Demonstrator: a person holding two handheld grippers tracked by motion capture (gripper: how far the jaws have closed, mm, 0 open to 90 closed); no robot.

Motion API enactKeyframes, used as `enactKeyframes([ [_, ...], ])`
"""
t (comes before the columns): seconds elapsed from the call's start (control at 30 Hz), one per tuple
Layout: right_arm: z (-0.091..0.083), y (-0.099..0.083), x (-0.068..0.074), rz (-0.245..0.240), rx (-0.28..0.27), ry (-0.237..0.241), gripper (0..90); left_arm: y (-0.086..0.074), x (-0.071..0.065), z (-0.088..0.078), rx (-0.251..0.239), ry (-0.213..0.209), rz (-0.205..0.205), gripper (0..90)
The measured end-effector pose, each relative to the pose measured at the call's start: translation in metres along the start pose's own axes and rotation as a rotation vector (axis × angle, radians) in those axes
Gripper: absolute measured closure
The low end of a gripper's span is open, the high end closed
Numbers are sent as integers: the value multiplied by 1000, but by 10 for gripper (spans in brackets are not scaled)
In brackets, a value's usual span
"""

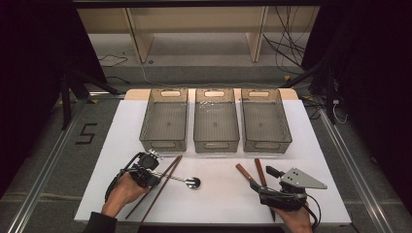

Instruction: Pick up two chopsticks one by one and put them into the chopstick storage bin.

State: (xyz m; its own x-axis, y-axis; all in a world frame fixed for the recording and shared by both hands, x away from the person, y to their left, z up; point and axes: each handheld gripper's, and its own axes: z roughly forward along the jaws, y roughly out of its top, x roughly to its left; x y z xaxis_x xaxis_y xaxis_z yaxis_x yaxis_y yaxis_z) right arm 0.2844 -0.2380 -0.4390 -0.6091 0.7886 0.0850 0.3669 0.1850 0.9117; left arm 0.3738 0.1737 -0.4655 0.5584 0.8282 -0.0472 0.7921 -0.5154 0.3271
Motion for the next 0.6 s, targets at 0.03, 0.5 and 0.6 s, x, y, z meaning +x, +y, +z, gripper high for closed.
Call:
enactKeyframes([
  [0.03, 0, 0, 0, -1, -1, 0, 263, 0, 0, 0, -1, 1, 0, 835],
  [0.5, 0, 0, 0, 1, -5, 2, 264, -3, 4, -17, -62, -12, 40, 844],
  [0.6, 0, 0, -1, 3, -8, 1, 265, -3, 3, -29, -96, -25, 55, 845],
])
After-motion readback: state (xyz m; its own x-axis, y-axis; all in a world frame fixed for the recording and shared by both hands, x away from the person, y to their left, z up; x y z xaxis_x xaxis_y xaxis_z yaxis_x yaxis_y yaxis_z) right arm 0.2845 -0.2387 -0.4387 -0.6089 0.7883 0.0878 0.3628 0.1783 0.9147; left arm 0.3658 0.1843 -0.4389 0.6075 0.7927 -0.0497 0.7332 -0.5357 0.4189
